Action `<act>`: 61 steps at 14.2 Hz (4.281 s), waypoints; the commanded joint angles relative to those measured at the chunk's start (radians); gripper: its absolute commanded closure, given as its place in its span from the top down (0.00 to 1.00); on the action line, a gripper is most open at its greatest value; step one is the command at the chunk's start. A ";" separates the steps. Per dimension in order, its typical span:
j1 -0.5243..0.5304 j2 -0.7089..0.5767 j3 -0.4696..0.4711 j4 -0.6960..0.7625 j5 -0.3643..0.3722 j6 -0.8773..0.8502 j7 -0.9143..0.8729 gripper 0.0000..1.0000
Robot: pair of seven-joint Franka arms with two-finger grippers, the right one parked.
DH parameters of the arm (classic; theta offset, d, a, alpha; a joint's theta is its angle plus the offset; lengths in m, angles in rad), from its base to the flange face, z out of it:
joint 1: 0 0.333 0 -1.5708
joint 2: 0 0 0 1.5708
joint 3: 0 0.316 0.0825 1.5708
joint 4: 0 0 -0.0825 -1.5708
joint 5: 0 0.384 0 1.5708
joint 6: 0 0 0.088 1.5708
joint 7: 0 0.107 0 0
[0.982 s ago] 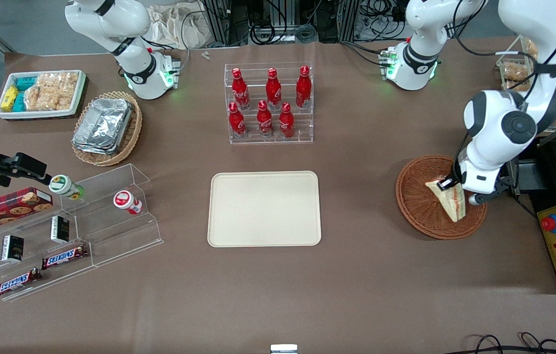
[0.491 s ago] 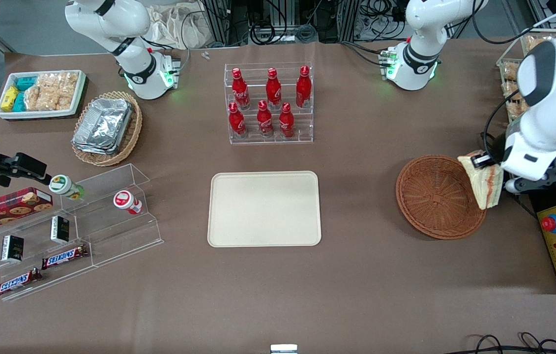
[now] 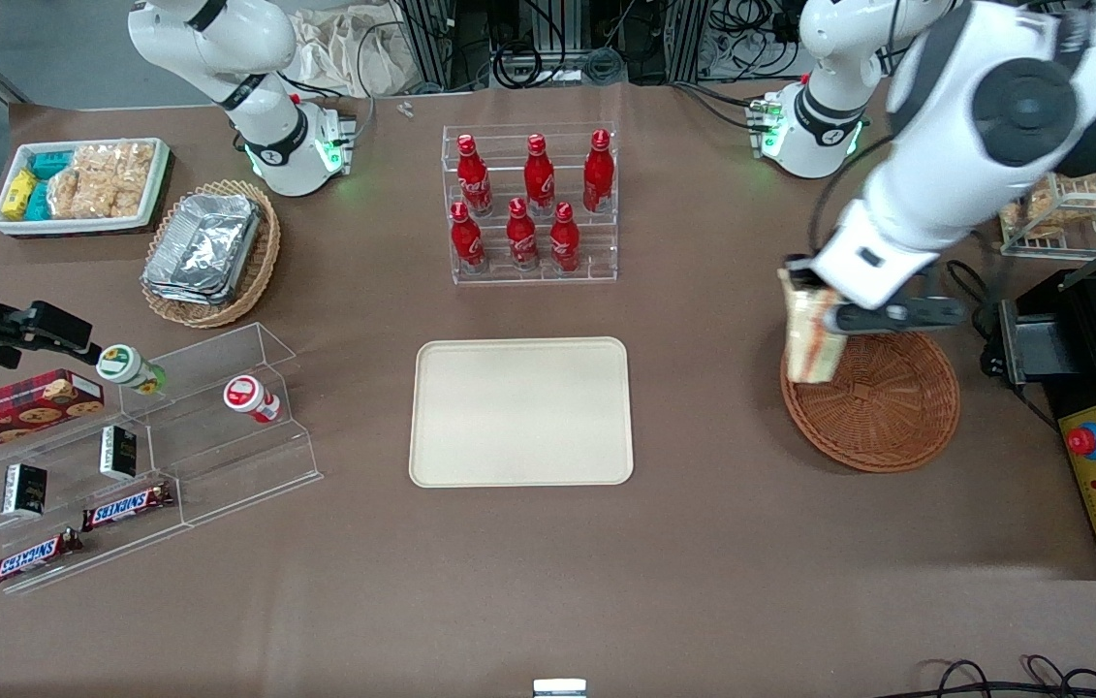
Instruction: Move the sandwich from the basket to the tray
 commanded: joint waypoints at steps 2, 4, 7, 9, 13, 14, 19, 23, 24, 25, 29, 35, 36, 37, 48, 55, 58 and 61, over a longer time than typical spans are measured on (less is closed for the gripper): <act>-0.004 0.225 -0.129 0.043 0.068 0.163 -0.170 0.00; -0.111 0.329 -0.120 0.053 0.190 0.201 -0.236 0.00; -0.197 0.478 -0.120 0.061 0.346 0.343 -0.394 0.00; -0.251 0.560 -0.119 0.062 0.459 0.406 -0.469 0.00; -0.302 0.707 -0.090 0.122 0.565 0.468 -0.520 0.00; -0.335 0.716 -0.056 0.136 0.574 0.481 -0.522 0.00; -0.518 0.724 0.137 0.182 0.564 0.552 -0.525 0.00; -0.518 0.753 0.142 0.182 0.565 0.595 -0.525 0.00; -0.518 0.761 0.142 0.182 0.567 0.600 -0.523 0.00; -0.517 0.765 0.142 0.182 0.568 0.600 -0.523 0.13; -0.512 0.762 0.142 0.182 0.567 0.600 -0.522 1.00; -0.458 0.692 0.139 0.199 0.558 0.581 -0.517 1.00; -0.440 0.668 0.134 0.196 0.558 0.559 -0.516 1.00; -0.422 0.643 0.130 0.197 0.555 0.517 -0.514 1.00; -0.112 0.235 0.038 0.064 0.280 0.224 -0.413 1.00; -0.186 0.074 0.284 0.061 0.141 0.095 -0.150 1.00; -0.314 0.019 0.551 0.062 0.085 0.045 0.090 1.00; -0.360 0.002 0.709 0.073 0.061 0.009 0.271 1.00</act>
